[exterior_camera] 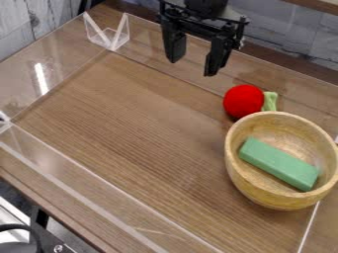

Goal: Move the red fruit to the left side of the table

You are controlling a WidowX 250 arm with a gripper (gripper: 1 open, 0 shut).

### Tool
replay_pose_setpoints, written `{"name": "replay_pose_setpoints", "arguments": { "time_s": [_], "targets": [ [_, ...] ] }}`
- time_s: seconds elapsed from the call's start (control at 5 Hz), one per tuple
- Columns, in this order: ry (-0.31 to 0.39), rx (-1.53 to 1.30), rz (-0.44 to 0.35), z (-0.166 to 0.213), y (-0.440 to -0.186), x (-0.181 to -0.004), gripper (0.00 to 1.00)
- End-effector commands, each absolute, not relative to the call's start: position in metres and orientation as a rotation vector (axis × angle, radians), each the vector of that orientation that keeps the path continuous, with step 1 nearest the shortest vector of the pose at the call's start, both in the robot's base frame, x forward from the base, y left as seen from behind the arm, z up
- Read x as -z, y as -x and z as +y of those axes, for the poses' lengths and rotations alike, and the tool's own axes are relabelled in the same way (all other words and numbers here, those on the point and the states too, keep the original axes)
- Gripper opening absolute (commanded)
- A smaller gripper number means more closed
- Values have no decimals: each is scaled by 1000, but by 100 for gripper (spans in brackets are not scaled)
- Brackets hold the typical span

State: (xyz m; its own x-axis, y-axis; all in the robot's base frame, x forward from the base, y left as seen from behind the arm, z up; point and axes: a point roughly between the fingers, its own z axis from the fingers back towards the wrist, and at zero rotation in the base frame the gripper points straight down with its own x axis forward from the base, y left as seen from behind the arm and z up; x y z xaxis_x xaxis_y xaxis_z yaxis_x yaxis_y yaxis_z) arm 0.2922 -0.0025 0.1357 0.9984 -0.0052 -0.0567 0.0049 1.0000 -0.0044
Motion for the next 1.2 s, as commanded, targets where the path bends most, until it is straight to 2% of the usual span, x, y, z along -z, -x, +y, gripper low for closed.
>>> {"name": "replay_pose_setpoints", "arguments": {
  "time_s": [0.0, 0.4, 0.6, 1.0],
  "targets": [
    [11, 17, 54, -10, -298, -126, 100],
    [20, 69, 22, -38, -317, -105, 100],
    [24, 112, -21, -49, -324, -98, 100],
    [34, 213, -90, -50, -336, -85, 100]
  ]
}}
